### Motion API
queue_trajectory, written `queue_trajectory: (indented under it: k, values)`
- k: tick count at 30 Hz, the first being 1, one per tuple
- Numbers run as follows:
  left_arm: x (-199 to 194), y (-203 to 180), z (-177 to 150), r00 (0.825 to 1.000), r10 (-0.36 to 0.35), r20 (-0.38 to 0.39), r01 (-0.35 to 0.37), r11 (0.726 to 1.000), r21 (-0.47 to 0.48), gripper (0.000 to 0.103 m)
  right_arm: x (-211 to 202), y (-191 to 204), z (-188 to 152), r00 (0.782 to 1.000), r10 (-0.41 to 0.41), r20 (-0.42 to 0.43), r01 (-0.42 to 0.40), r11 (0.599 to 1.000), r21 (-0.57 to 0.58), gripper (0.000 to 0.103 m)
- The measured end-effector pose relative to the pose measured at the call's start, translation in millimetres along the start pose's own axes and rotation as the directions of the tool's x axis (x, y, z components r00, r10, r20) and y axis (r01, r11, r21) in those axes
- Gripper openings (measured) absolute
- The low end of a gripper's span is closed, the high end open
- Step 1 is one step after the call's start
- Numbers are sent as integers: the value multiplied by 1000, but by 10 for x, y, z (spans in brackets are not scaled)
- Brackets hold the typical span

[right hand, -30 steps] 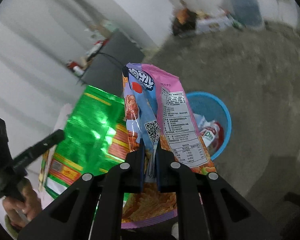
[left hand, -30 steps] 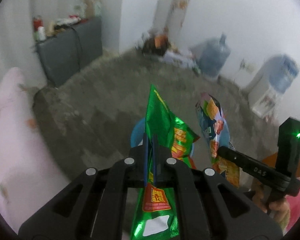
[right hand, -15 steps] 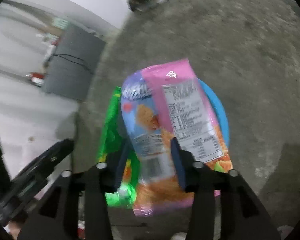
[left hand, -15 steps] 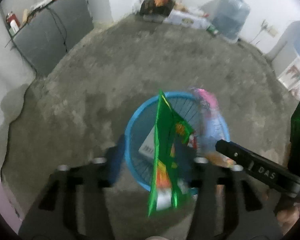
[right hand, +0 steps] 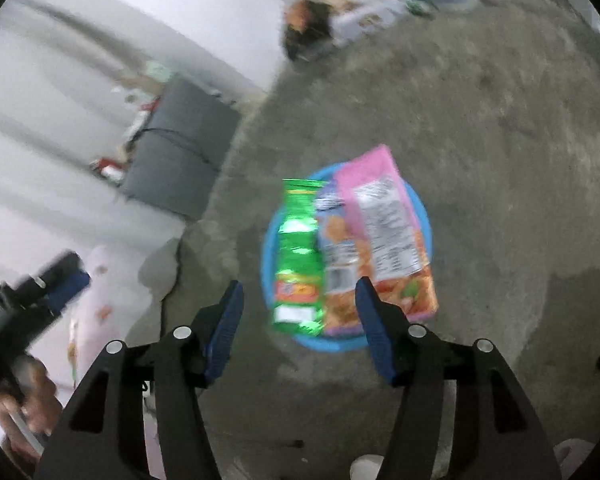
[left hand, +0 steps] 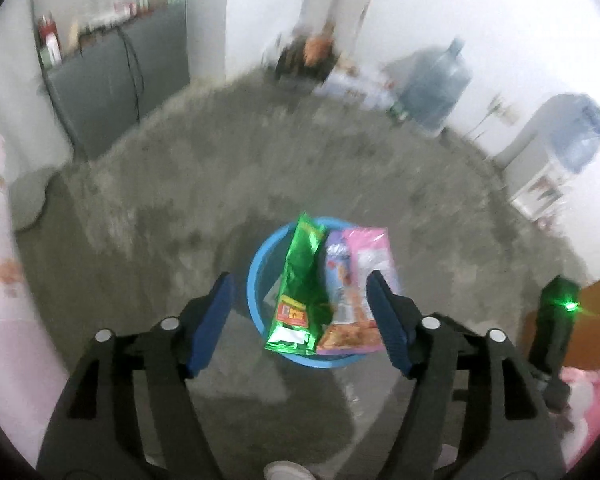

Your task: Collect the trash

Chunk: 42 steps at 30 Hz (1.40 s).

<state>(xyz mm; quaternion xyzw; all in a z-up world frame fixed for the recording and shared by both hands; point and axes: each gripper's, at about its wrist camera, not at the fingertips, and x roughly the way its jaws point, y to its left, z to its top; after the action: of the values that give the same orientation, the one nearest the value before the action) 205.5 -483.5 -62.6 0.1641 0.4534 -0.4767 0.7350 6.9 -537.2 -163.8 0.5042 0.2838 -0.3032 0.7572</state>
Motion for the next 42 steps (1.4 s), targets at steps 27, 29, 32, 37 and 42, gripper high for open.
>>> queue_trajectory:
  k: [27,29,32,37,42]
  values:
    - [-3714,604,-3252,755,630,181,-416,675,-609,94,-2073,2906,-2902,970,82,227,157,503,-850,97]
    - [-3707,554,-3363,709,689,153,-491,637,-594,94,-2047,2889,-2993,980,51,193,143,494,-857,97]
    - [-3655,554,-3545,707,704,69,-548,606,-576,94,-1990,2793,-3116,986,15,163,135,491,-860,97]
    - [-3553,485,-3926,698,716,-18,-582,553,-597,94,-1871,2700,-3240,987,-35,155,153,461,-874,97]
    - [-3483,517,-3999,702,708,-80,-599,526,-604,94,-1787,2604,-3221,989,-70,129,147,480,-865,97]
